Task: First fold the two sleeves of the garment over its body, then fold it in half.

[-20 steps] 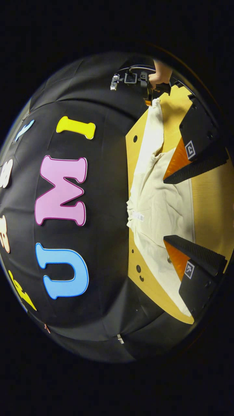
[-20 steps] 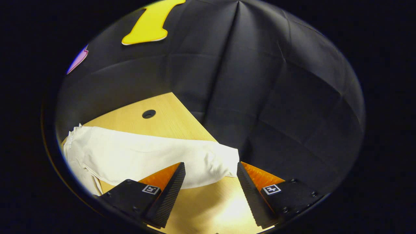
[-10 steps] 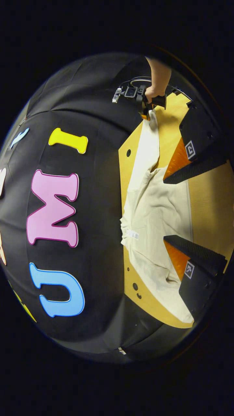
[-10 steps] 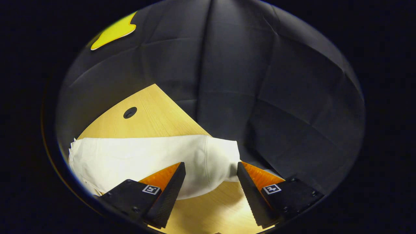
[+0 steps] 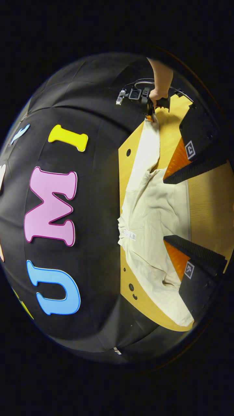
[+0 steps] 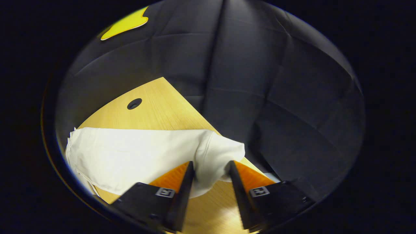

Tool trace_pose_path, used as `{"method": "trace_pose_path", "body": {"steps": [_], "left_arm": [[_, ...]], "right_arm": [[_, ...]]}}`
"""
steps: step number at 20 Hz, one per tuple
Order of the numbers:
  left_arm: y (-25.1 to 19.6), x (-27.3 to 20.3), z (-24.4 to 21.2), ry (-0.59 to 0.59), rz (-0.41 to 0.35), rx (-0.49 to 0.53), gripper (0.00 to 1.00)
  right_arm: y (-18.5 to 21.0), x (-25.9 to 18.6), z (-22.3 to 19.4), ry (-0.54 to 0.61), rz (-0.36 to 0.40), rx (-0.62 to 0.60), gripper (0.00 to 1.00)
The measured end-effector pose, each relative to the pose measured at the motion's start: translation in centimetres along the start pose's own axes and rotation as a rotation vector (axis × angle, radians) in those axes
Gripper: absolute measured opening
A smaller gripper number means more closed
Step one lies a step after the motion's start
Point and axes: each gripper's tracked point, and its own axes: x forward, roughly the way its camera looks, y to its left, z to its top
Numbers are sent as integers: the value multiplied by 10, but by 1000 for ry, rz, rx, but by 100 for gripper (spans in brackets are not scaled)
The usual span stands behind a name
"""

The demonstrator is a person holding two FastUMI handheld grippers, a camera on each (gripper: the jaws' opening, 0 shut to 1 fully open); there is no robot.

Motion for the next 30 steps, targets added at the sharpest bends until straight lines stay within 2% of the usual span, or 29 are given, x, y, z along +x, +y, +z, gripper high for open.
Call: {"method": "trace_pose_path", "body": {"steps": [1, 3, 4, 5, 8, 11, 13, 17, 23, 26, 30], "left_arm": [[-4, -1, -3, 11, -15, -18, 97], [-3, -3, -4, 17, -16, -35, 98], [-1, -4, -4, 17, -7, -33, 97], [2, -6, -3, 16, 2, -36, 97], [11, -10, -1, 12, 25, -65, 97], [21, -11, 0, 14, 39, -83, 97], [27, -13, 2, 5, 43, -95, 97], [41, -16, 2, 0, 57, -120, 97], [67, -31, 3, -28, 77, -103, 97], [82, -38, -9, -14, 88, -111, 97], [107, -50, -26, -5, 130, -150, 97]], "right_arm": [[6, 0, 0, -4, 25, -12, 68], [9, 1, 0, -3, 14, -29, 42], [10, 0, -1, 5, 13, -24, 21], [12, 1, -2, 12, 22, -15, 20], [14, -3, -1, 24, 48, 33, 8], [17, -8, 0, 41, 53, 34, 8], [25, -18, 12, 6, 61, 13, 8], [63, -58, 43, -66, 139, -24, 7], [134, -120, 102, -206, 233, -205, 7], [177, -142, 120, -241, 297, -201, 7], [237, -165, 116, -249, 383, -231, 7]]}}
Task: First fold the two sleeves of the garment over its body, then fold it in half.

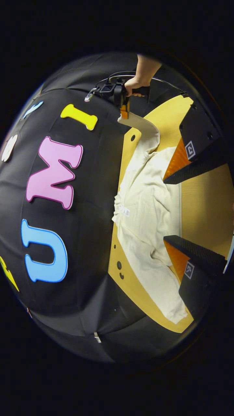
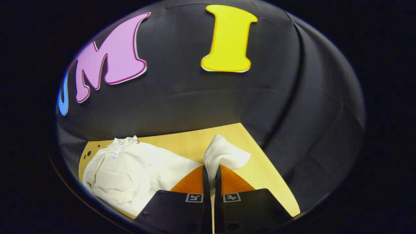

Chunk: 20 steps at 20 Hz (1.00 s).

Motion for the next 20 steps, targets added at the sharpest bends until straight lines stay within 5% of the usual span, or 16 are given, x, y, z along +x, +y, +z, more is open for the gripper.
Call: {"method": "trace_pose_path", "body": {"steps": [7, 20], "left_arm": [[32, -8, -10, 2, 65, -96, 97], [120, -19, -17, -17, 240, -231, 97]], "right_arm": [[133, 2, 41, -37, 187, -113, 7], [373, 23, 1, 29, 449, -206, 7]]}}
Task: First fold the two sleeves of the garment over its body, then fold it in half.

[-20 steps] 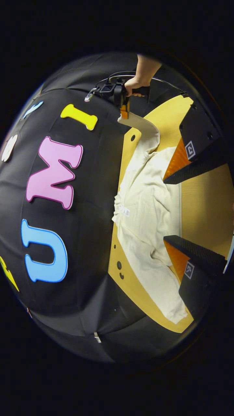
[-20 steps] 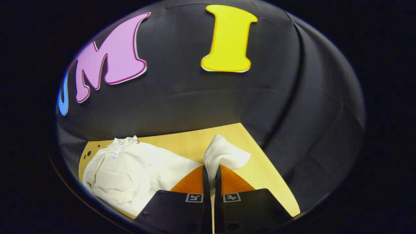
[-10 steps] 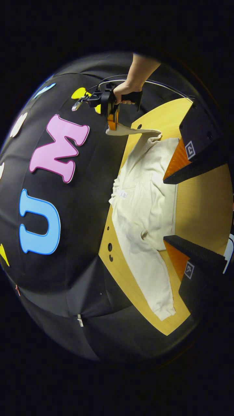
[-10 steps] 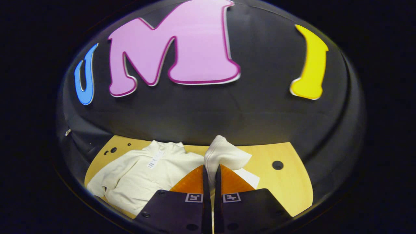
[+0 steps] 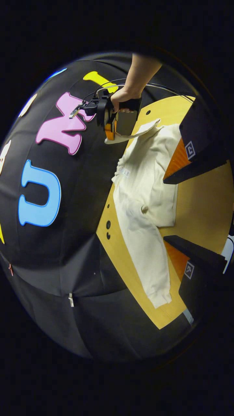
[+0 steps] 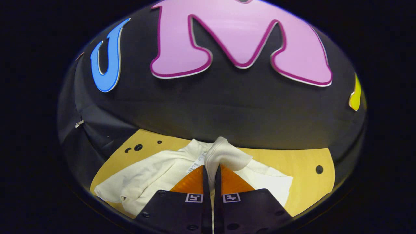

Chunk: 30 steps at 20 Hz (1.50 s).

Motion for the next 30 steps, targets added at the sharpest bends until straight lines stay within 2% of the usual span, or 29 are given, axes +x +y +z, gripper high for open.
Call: {"method": "trace_pose_path", "body": {"steps": [7, 10, 11, 12, 14, 17, 19, 20, 21, 22, 25, 26, 27, 28, 30], "left_arm": [[47, -2, -3, 14, 88, -58, 97], [66, 0, -12, 30, 117, -122, 97], [71, 1, -13, 34, 121, -137, 97], [81, 3, -15, 36, 132, -144, 97], [94, 5, -13, 38, 151, -158, 97], [111, 9, -10, 27, 185, -165, 97], [118, 12, -8, 19, 196, -154, 97], [125, 15, -9, 12, 207, -136, 97], [131, 18, -9, 11, 221, -119, 97], [137, 21, -7, 7, 230, -114, 97], [152, 27, 1, -22, 260, -115, 97], [159, 28, 4, -32, 278, -108, 98], [164, 29, 4, -36, 293, -102, 97], [169, 32, 5, -39, 306, -101, 98], [177, 37, 5, -47, 324, -115, 97]], "right_arm": [[92, 46, -13, 22, 99, -41, 7], [126, 68, -24, 31, 134, -62, 7], [137, 74, -29, 34, 143, -68, 17], [147, 82, -36, 38, 153, -69, 7], [160, 93, -47, 47, 163, -78, 7], [166, 105, -60, 53, 148, -120, 13], [179, 108, -60, 37, 170, -125, 21], [183, 107, -60, 33, 182, -122, 46], [188, 103, -60, 32, 202, -113, 36], [195, 99, -59, 29, 227, -104, 42], [192, 83, -52, 0, 244, -140, 100], [188, 78, -52, -9, 239, -155, 96], [182, 71, -51, -16, 229, -164, 87], [177, 63, -49, -25, 221, -166, 98], [163, 45, -45, -42, 210, -159, 98]]}}
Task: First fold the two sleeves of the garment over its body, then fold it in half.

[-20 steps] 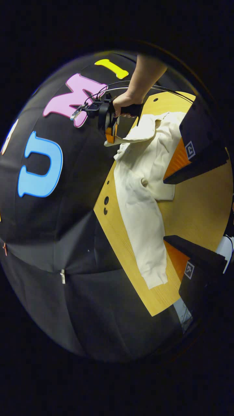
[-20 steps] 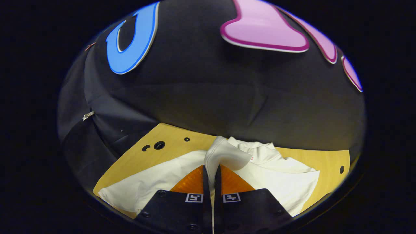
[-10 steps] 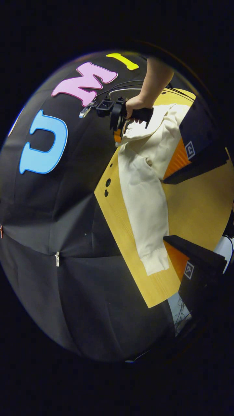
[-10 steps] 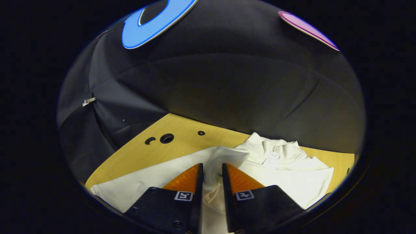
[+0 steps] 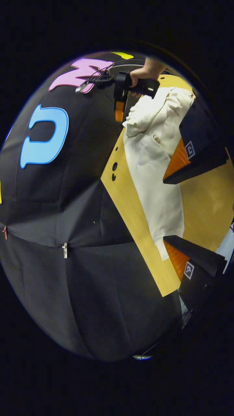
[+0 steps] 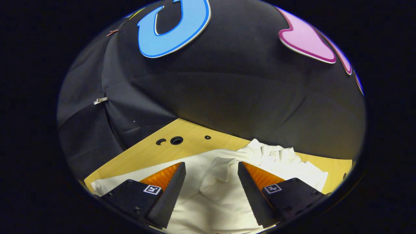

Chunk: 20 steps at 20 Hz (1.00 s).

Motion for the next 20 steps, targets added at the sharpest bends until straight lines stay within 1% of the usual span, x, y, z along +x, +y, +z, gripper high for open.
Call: {"method": "trace_pose_path", "body": {"steps": [3, 6, 8, 9, 12, 13, 15, 18, 20], "left_arm": [[13, 14, 0, -2, 44, -38, 98], [29, 32, -2, 4, 84, -88, 97], [39, 45, -7, 10, 115, -96, 98], [46, 53, -10, 18, 126, -88, 98], [67, 71, -29, 54, 181, -21, 98], [71, 74, -32, 65, 191, -16, 97], [68, 81, -40, 89, 179, -42, 98], [70, 90, -51, 131, 182, -31, 98], [59, 99, -58, 163, 170, -23, 98]], "right_arm": [[-24, -32, 3, -21, -34, -10, 97], [-57, -72, 3, -46, -97, -17, 98], [-86, -101, 1, -72, -152, -1, 98], [-101, -114, -6, -65, -178, 17, 98], [-145, -150, -32, -49, -275, 95, 98], [-159, -163, -43, -40, -311, 113, 98], [-183, -187, -67, -25, -376, 139, 98], [-209, -217, -103, 22, -453, 149, 98], [-221, -234, -118, 48, -482, 168, 98]]}}
